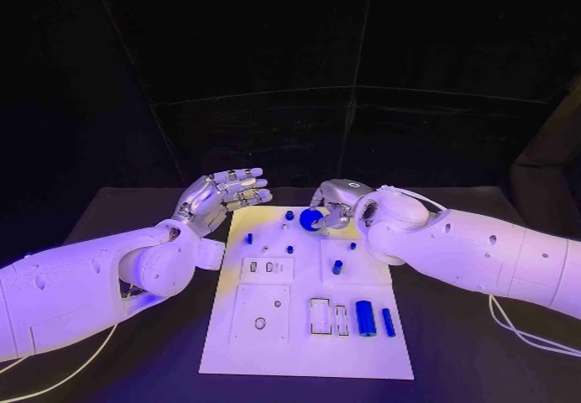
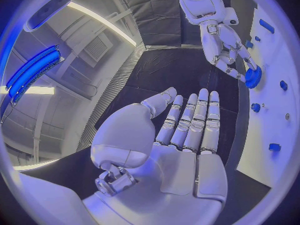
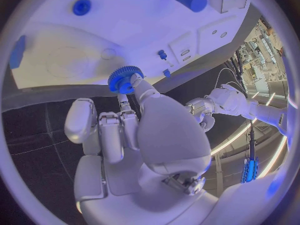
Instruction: Assemble the parts on the task board
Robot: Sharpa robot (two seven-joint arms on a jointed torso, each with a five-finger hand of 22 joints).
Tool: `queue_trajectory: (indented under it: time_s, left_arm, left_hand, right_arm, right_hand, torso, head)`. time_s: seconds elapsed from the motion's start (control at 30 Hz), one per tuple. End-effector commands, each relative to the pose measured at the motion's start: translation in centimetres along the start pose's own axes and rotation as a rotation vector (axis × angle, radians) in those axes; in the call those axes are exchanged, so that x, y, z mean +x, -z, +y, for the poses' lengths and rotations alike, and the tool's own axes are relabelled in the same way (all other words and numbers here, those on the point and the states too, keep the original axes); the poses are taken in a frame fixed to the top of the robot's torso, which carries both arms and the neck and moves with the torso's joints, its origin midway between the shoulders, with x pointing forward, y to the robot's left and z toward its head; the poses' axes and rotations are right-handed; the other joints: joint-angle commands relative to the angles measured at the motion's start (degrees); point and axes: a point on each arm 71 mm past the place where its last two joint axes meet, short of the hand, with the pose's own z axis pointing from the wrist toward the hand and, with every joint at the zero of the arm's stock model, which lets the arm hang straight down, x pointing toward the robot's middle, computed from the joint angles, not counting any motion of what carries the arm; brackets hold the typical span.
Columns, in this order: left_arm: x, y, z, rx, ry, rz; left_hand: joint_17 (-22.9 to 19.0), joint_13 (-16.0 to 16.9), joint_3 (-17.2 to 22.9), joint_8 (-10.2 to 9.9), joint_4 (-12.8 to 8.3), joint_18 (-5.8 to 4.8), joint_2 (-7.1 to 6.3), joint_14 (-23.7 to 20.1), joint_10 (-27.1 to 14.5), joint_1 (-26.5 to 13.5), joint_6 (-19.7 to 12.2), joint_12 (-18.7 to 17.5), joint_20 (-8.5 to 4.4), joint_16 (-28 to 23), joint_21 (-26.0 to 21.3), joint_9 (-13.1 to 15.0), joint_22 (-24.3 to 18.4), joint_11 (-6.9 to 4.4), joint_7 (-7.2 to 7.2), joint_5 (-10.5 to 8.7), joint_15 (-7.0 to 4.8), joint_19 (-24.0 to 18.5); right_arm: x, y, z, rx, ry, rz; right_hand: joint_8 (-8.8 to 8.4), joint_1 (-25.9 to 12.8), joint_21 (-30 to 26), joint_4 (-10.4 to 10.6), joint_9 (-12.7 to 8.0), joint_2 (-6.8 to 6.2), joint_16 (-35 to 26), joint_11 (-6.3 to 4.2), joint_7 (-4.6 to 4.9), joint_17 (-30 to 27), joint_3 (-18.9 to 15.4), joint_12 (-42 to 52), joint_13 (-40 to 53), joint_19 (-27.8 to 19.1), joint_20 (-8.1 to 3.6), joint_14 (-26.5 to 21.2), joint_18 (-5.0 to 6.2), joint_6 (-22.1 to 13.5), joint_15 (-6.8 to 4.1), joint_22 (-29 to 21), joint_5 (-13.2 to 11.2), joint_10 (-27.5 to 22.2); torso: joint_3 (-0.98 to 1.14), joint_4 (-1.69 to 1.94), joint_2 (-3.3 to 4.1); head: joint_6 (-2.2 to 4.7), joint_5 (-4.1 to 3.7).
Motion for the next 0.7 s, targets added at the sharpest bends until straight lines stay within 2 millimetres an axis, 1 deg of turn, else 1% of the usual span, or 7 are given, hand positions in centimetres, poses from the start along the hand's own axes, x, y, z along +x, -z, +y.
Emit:
queue_trajectory:
  time_s: [0.03, 0.17, 0.2, 0.23, 0.3, 0.4, 0.7]
  left_arm:
    - [0.2, 0.0, -0.2, 0.009, 0.006, 0.016]
    - [0.3, -0.1, -0.2, 0.009, 0.007, 0.017]
    - [0.3, -0.1, -0.2, 0.009, 0.007, 0.017]
    - [0.3, -0.1, -0.1, 0.009, 0.007, 0.017]
    - [0.3, -0.1, -0.1, 0.01, 0.007, 0.017]
    - [0.3, -0.1, -0.1, 0.01, 0.006, 0.017]
    - [0.4, -0.2, -0.1, 0.009, 0.006, 0.018]
  left_hand:
    - [-0.1, 0.0, 0.3, 0.3, 0.0, 1.05, 0.06, 0.4, 0.3, -0.4, -0.3, 0.3, 0.0, 0.4, -0.3, 0.0, -0.1, -0.01, 4.89, 0.16, -0.1, 0.6]
    - [-0.1, 0.0, 0.3, 0.3, 0.0, 1.05, 0.06, 0.4, 0.3, -0.4, -0.3, 0.3, 0.0, 0.4, -0.3, 0.0, -0.1, -0.01, 4.89, 0.16, -0.1, 0.6]
    - [-0.1, 0.0, 0.3, 0.3, 0.0, 1.05, 0.06, 0.4, 0.3, -0.4, -0.3, 0.3, 0.0, 0.4, -0.3, 0.0, -0.1, -0.01, 4.89, 0.16, -0.1, 0.6]
    - [-0.1, 0.0, 0.3, 0.3, 0.0, 1.05, 0.06, 0.4, 0.3, -0.4, -0.3, 0.3, 0.0, 0.4, -0.3, 0.0, -0.1, -0.01, 4.89, 0.16, -0.1, 0.6]
    - [-0.1, 0.0, 0.3, 0.3, 0.0, 1.05, 0.06, 0.4, 0.3, -0.4, -0.3, 0.3, 0.0, 0.4, -0.3, 0.0, -0.1, -0.01, 4.89, 0.16, -0.1, 0.6]
    - [-0.1, 0.0, 0.3, 0.3, 0.0, 1.05, 0.06, 0.4, 0.3, -0.4, -0.3, 0.3, 0.0, 0.4, -0.3, 0.0, -0.1, -0.01, 4.89, 0.16, -0.1, 0.6]
    - [-0.1, 0.0, 0.4, 0.4, 0.0, 1.04, -0.02, 0.3, 0.3, -0.5, -0.3, 0.4, 0.0, 0.4, -0.4, 0.0, -0.1, -0.01, 4.89, 0.16, -0.1, 0.6]
  right_arm:
    - [-0.4, -0.5, 1.1, -0.035, 0.064, -0.063]
    - [-0.2, -1.2, 2.5, -0.064, 0.08, -0.07]
    - [-0.2, -1.4, 2.8, -0.069, 0.082, -0.07]
    - [-0.1, -1.7, 3.2, -0.076, 0.085, -0.069]
    - [0.1, -2.1, 3.7, -0.082, 0.09, -0.064]
    - [0.3, -2.4, 4.1, -0.085, 0.095, -0.055]
    - [1.1, -3.5, 4.9, -0.085, 0.113, -0.008]
  right_hand:
    - [-0.26, -0.3, 0.3, 0.1, 0.2, -0.34, 0.3, -0.12, -1.75, 10.6, 0.6, -0.2, 5.5, 0.0, -0.21, 5.0, -1.05, 3.2, -0.45, 0.1, 0.1, 0.3]
    - [-0.28, -0.3, 0.3, 0.1, 0.2, -0.34, 0.3, -0.11, -1.74, 10.6, 0.6, -0.2, 5.5, 0.0, -0.21, 5.0, -1.05, 3.2, -0.45, 0.1, 0.1, 0.3]
    - [-0.34, -0.4, 0.3, 0.1, 0.2, -0.37, 0.3, -0.11, -1.73, 10.6, 0.7, -0.3, 5.5, 0.0, -0.21, 5.0, -1.06, 3.2, -0.45, 0.1, 0.1, 0.3]
    - [-0.34, -0.4, 0.3, 0.1, 0.2, -0.37, 0.3, -0.11, -1.73, 10.6, 0.7, -0.3, 5.5, 0.0, -0.21, 5.0, -1.06, 3.2, -0.45, 0.1, 0.1, 0.3]
    - [-0.34, -0.4, 0.3, 0.1, 0.2, -0.37, 0.3, -0.11, -1.73, 10.6, 0.7, -0.3, 5.5, 0.0, -0.21, 5.0, -1.06, 3.2, -0.45, 0.1, 0.1, 0.3]
    - [-0.47, -0.5, 0.3, 0.1, 0.1, -0.42, 0.3, -0.09, -1.71, 10.6, 0.8, -0.3, 5.5, 0.0, -0.2, 5.0, -1.06, 3.1, -0.44, 0.1, 0.1, 0.2]
    - [-1.09, -1.1, 0.3, 0.0, 0.0, -0.78, 0.3, 0.06, -1.51, 10.5, 1.3, -0.6, 5.2, 0.0, -0.14, 5.0, -1.05, 2.7, -0.33, 0.0, -0.3, 0.0]
  torso:
    - [0.05, 0.09, 0.06]
    - [0.05, 0.06, 0.05]
    - [0.03, 0.12, 0.07]
    - [0.1, -0.05, 0.07]
    - [0.12, -0.09, 0.08]
    - [0.15, -0.19, 0.09]
    - [0.18, -0.2, 0.08]
  head:
    - [-0.11, 0.17]
    - [-0.11, 0.31]
    - [-0.14, 0.33]
    - [-0.19, 0.52]
    - [-0.22, 0.53]
    - [-0.26, 0.56]
    - [-0.42, 0.52]
